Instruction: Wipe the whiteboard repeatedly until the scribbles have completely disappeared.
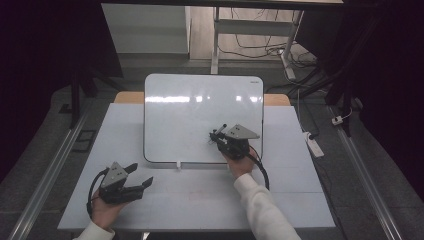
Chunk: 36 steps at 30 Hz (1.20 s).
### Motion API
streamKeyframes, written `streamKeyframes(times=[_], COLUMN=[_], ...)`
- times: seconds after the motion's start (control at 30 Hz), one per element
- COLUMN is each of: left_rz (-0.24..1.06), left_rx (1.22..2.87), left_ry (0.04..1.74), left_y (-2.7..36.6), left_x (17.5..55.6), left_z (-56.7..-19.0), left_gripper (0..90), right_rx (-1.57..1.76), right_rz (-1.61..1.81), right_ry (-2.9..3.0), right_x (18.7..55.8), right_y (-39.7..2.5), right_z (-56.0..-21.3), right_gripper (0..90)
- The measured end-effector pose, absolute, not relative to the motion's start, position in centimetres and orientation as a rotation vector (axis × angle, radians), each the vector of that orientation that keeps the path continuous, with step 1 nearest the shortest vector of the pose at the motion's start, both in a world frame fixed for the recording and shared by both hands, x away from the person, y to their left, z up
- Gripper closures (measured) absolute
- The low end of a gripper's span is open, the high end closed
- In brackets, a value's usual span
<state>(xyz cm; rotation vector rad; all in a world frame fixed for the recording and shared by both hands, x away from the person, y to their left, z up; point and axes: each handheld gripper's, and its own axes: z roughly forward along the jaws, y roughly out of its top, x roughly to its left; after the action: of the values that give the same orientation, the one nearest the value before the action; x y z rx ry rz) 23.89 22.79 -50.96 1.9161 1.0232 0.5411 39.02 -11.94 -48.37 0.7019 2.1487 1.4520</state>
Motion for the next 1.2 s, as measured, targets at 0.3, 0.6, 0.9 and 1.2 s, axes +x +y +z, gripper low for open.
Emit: streamKeyframes(times=[0.3, 0.6, 0.9, 1.2], left_rz=[0.545, 0.548, 0.548, 0.545], left_rx=[1.917, 1.914, 1.915, 1.922], left_ry=[1.024, 1.022, 1.022, 1.02], left_y=[22.7, 22.8, 22.8, 22.7], left_x=[23.8, 23.8, 23.8, 23.9], left_z=[-50.9, -50.9, -50.9, -51.0], left_gripper=[26.0, 26.0, 26.0, 26.0], right_rx=[0.732, 0.739, 0.69, 0.644], right_rz=[1.494, 1.5, 1.462, 1.444], right_ry=[2.108, 2.067, 2.105, 2.184], right_x=[39.6, 40.6, 40.1, 39.2], right_y=[-11.9, -12.4, -12.0, -12.1], right_z=[-48.1, -47.4, -47.6, -48.4], right_gripper=[77.6, 77.6, 77.6, 77.6])
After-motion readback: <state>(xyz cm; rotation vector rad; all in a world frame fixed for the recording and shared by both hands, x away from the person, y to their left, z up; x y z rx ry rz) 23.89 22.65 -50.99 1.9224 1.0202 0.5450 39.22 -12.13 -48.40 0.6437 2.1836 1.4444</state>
